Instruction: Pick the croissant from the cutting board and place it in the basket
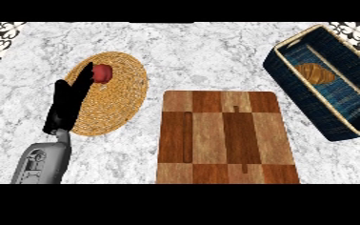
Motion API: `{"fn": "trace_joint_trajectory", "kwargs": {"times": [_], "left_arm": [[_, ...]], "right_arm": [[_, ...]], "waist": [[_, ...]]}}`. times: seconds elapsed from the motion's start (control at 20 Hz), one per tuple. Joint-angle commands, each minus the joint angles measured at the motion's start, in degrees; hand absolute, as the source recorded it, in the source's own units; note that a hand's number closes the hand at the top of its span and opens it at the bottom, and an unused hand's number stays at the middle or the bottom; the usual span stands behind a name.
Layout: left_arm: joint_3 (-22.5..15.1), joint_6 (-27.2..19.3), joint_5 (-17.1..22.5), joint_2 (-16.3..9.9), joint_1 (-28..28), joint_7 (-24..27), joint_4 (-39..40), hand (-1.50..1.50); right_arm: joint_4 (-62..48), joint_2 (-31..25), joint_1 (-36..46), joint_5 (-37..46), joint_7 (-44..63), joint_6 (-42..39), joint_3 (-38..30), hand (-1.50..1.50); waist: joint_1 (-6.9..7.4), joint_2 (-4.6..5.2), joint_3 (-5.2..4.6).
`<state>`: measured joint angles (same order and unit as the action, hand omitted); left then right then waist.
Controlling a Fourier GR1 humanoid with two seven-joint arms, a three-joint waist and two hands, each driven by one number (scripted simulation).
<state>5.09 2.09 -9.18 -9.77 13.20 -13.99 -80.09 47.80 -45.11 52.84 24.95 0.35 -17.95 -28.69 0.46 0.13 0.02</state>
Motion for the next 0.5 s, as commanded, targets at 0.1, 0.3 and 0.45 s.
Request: {"fn": "trace_joint_trajectory", "kwargs": {"times": [0.1, 0.3, 0.45], "left_arm": [[0.6, 0.8, 1.0, -0.1, -3.2, 2.7, -0.5, 0.00], [0.4, 0.9, 0.6, -0.2, -2.6, 3.3, 0.0, 0.00], [0.8, 1.7, 0.9, -1.4, -0.9, 1.1, -0.7, 0.00]], "right_arm": [[-9.9, -9.1, -1.9, -4.5, -0.1, -0.8, -9.4, -1.50], [-17.9, -17.9, -3.3, -5.0, -5.4, -5.3, -11.2, -1.50], [-23.7, -21.2, -7.5, -5.0, -13.0, -7.5, -12.3, -1.50]], "waist": [[0.09, 0.22, 0.05], [0.18, 0.40, 0.10], [0.50, 0.56, 0.21]]}}
